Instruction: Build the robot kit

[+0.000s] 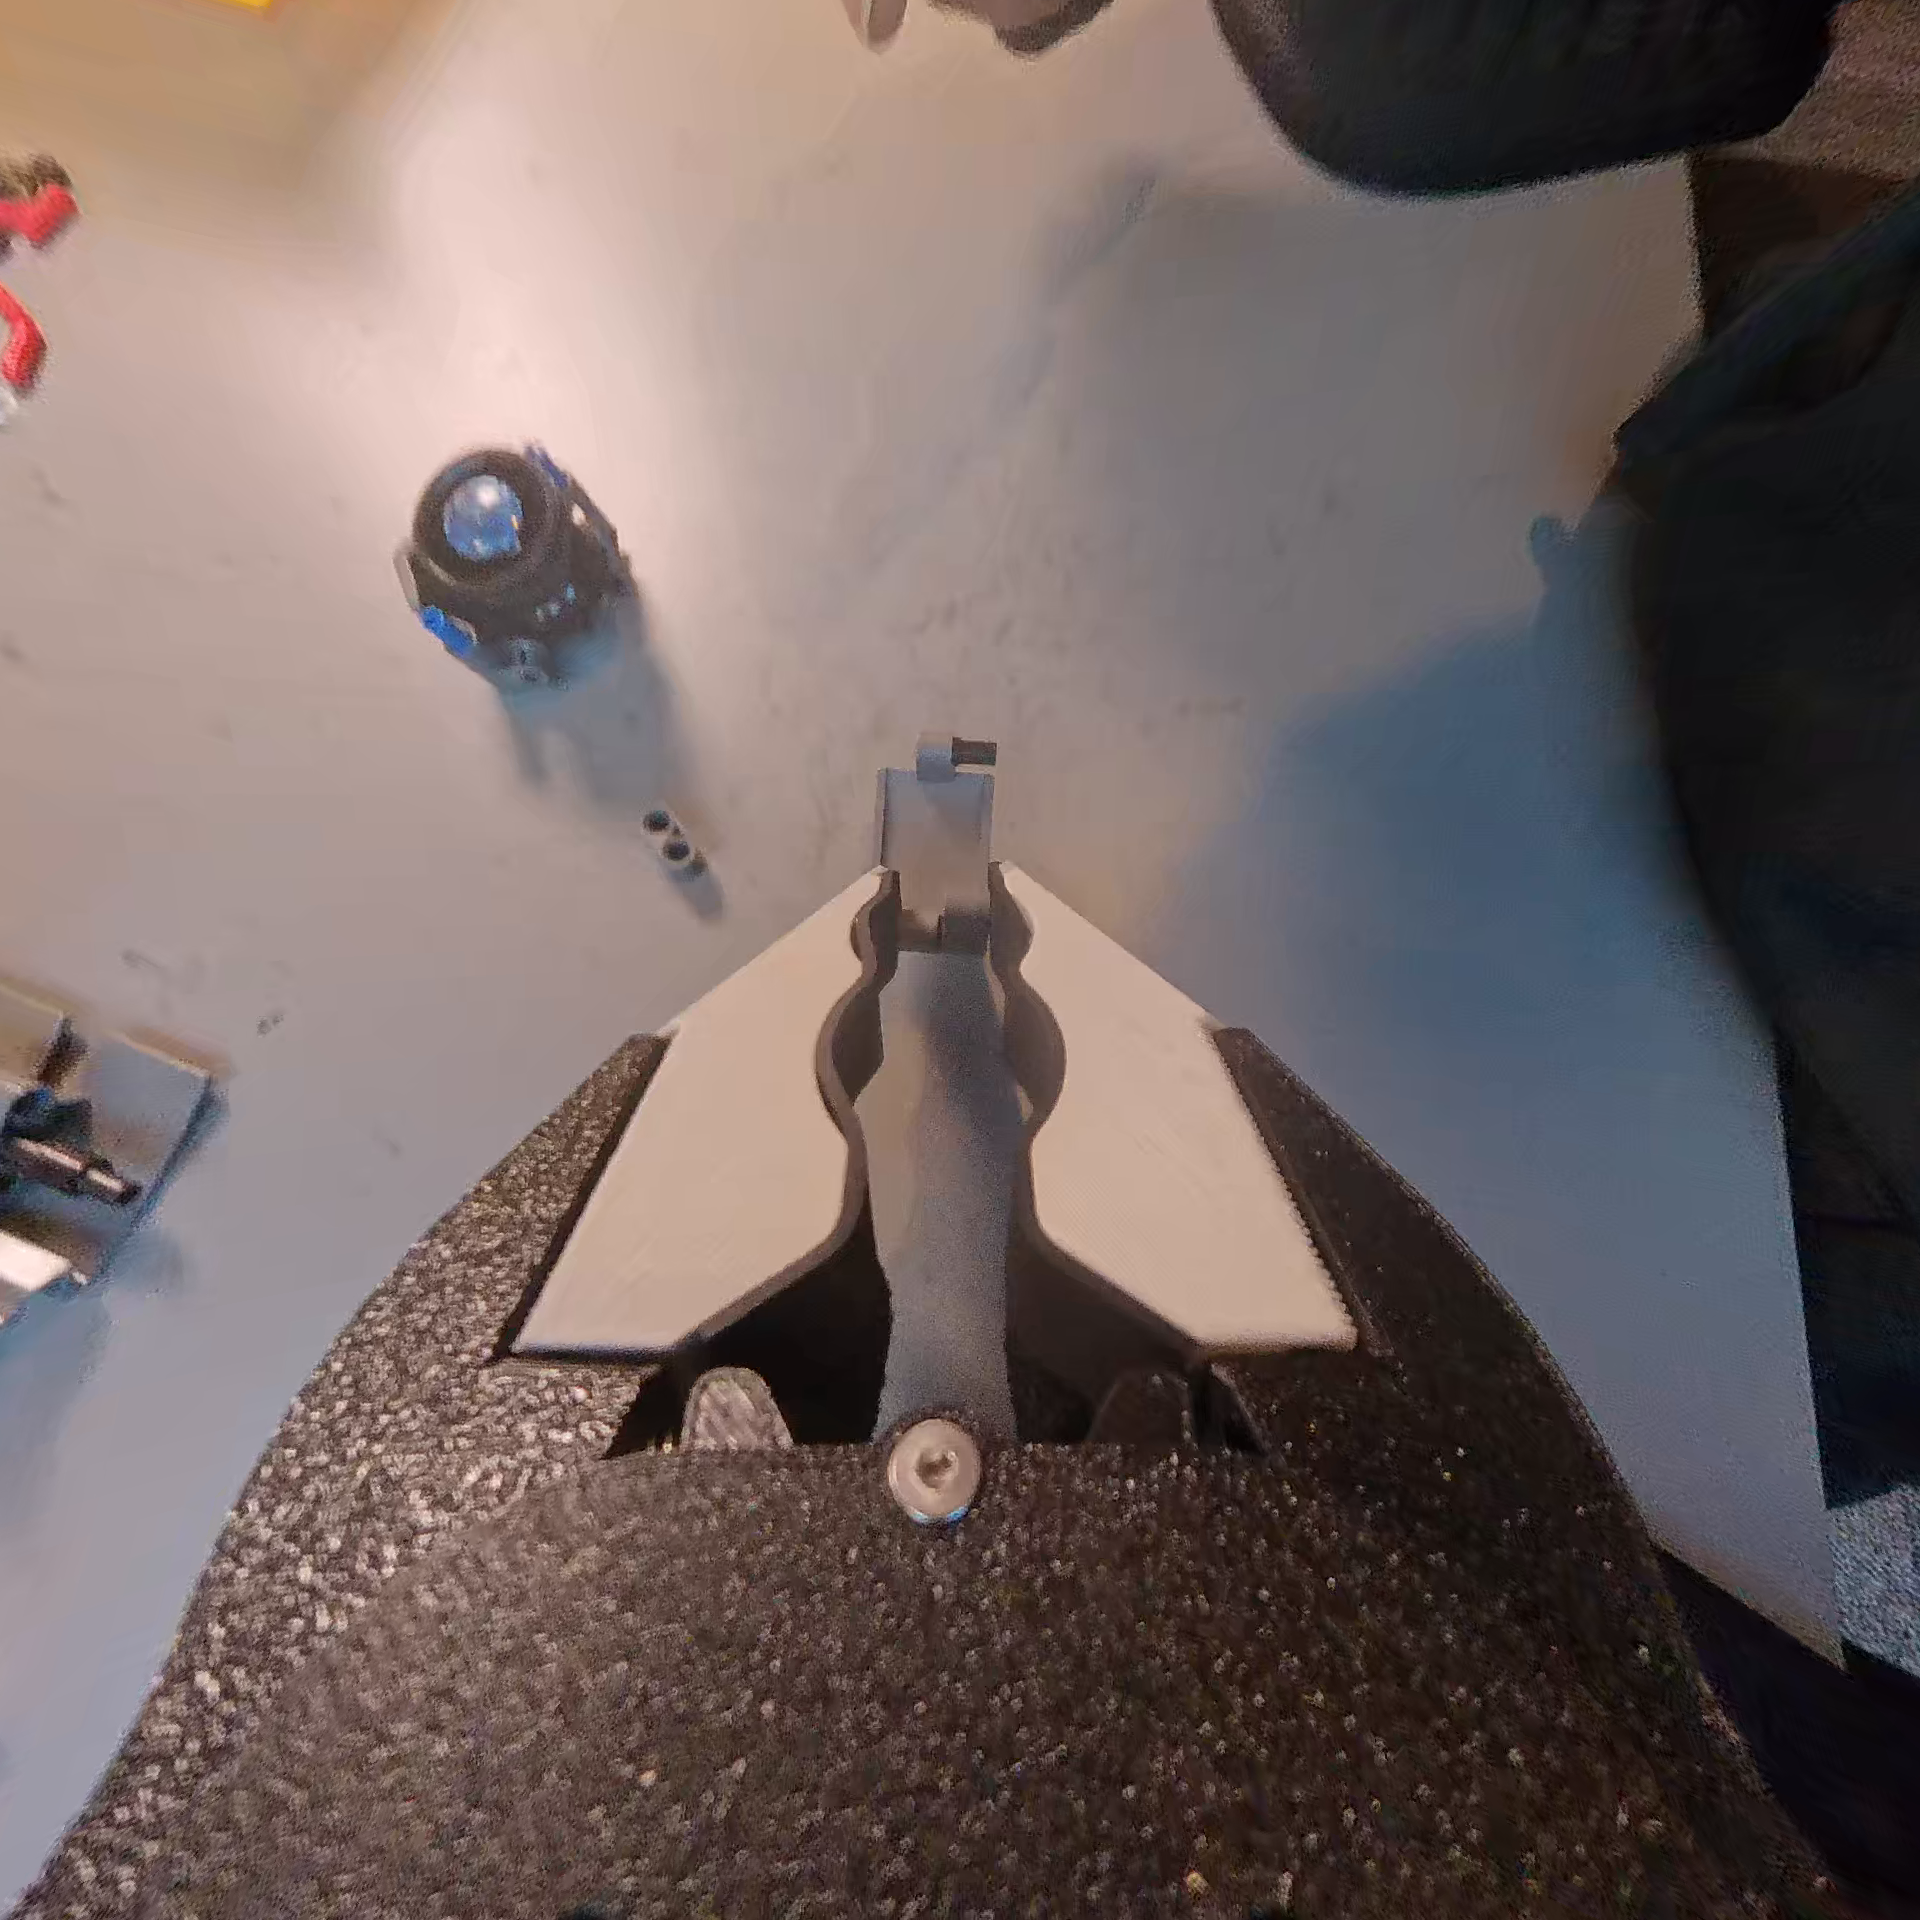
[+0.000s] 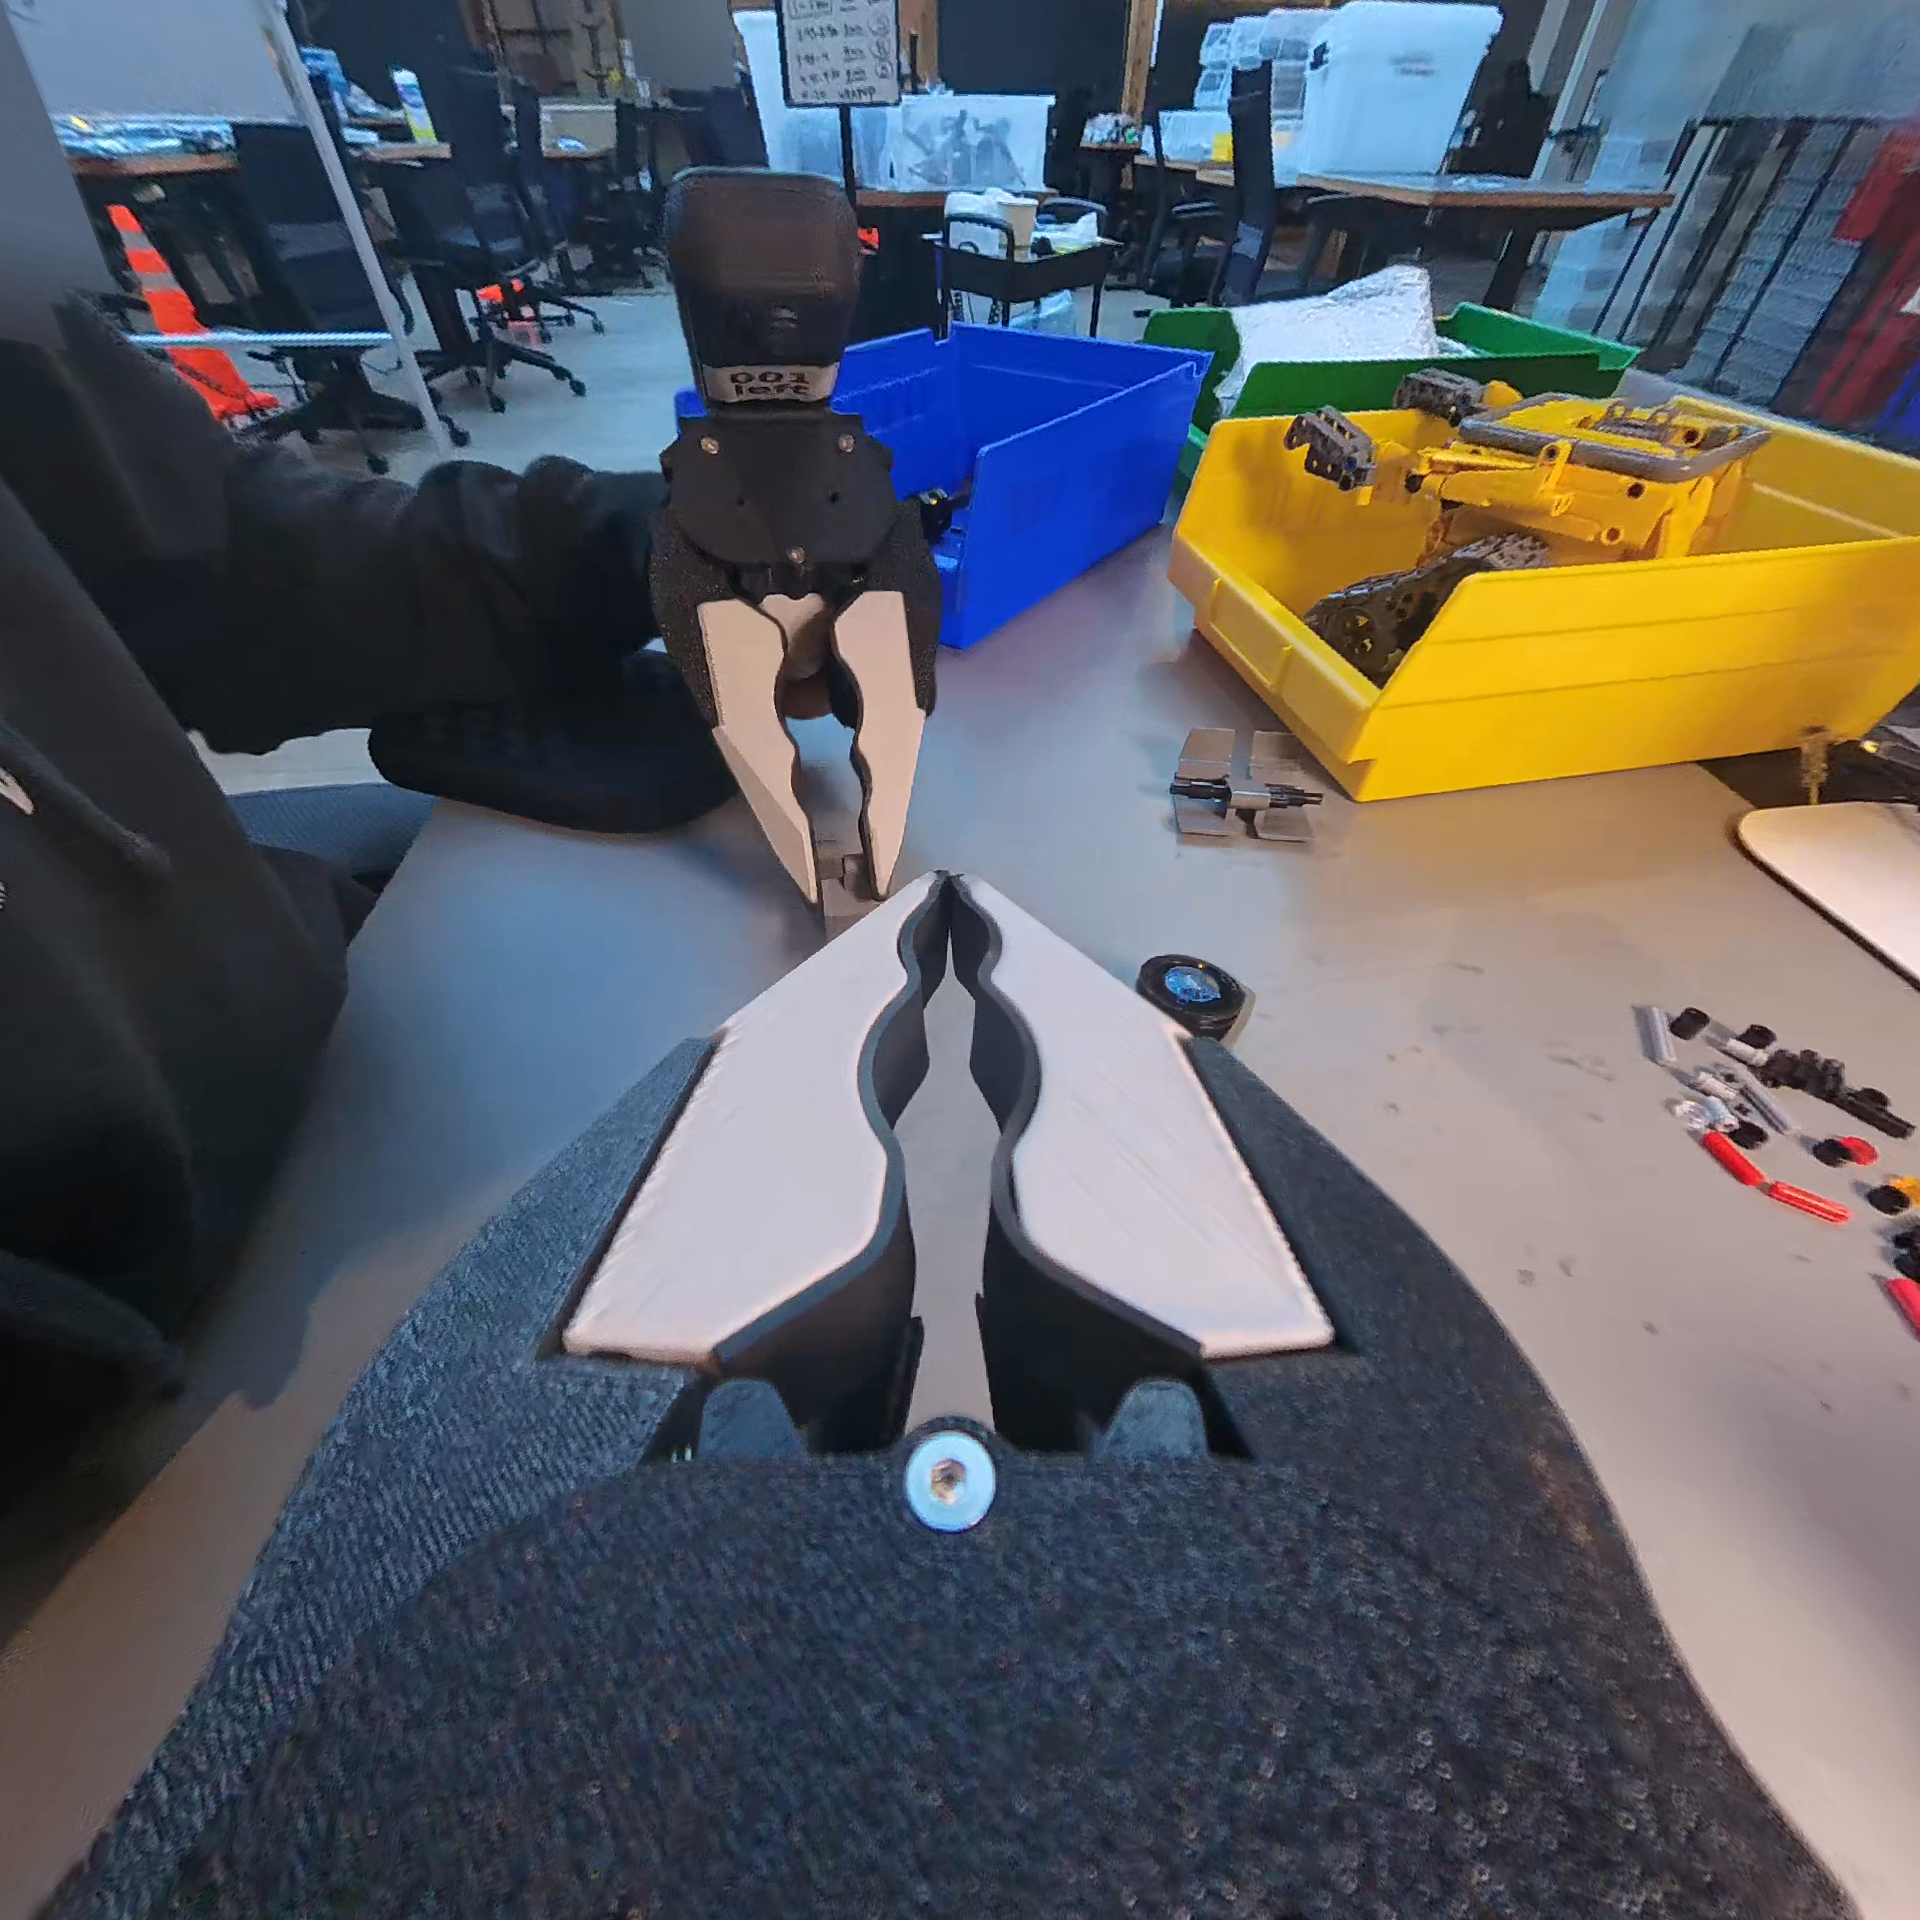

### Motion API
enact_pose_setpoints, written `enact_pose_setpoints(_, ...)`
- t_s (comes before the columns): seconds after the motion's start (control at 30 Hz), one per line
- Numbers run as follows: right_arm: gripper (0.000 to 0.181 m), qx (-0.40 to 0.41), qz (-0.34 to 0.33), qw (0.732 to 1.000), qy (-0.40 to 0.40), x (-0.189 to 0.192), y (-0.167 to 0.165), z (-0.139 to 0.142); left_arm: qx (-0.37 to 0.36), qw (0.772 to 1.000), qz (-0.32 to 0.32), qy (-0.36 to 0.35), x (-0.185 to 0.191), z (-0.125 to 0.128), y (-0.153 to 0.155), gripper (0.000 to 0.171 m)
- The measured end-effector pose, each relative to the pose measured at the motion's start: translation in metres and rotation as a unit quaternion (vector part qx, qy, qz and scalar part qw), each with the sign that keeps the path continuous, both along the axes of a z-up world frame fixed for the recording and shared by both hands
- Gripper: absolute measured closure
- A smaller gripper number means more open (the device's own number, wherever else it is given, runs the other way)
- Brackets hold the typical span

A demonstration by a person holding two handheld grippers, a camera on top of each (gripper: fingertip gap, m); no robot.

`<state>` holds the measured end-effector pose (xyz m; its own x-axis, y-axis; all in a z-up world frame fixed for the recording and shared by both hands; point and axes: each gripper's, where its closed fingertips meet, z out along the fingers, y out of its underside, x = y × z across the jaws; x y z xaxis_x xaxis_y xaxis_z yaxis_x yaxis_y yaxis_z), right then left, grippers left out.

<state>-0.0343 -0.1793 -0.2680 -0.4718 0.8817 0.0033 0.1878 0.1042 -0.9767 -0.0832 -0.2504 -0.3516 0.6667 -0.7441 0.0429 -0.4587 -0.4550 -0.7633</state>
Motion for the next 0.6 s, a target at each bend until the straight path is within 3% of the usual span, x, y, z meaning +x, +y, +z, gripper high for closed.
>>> enact_pose_setpoints(0.13, 0.179, -0.012, 0.000, 1.000, 0.024, 0.003, 0.001, 0.010, 0.100, 0.991, -0.022, -0.084, 0.016, 0.051, 0.017, 0.156)
enact_pose_setpoints(0.2, 0.157, -0.021, 0.022, 0.999, 0.034, 0.006, -0.006, 0.014, 0.150, 0.981, -0.039, -0.119, 0.026, 0.077, 0.025, 0.156)
enact_pose_setpoints(0.3, 0.147, -0.025, 0.041, 0.997, 0.060, 0.010, -0.016, 0.024, 0.189, 0.966, -0.065, -0.164, 0.041, 0.105, 0.034, 0.156)
enact_pose_setpoints(0.43, 0.145, 0.011, 0.057, 0.995, 0.086, 0.015, -0.026, 0.028, 0.190, 0.955, -0.114, -0.197, 0.061, 0.109, 0.039, 0.156)
enact_pose_setpoints(0.47, 0.153, 0.021, 0.058, 0.994, 0.088, 0.016, -0.028, 0.027, 0.184, 0.955, -0.117, -0.203, 0.064, 0.107, 0.039, 0.156)
enact_pose_setpoints(0.6, 0.156, 0.068, 0.031, 0.992, 0.098, 0.010, -0.024, 0.023, 0.184, 0.953, -0.084, -0.225, 0.057, 0.101, 0.046, 0.155)
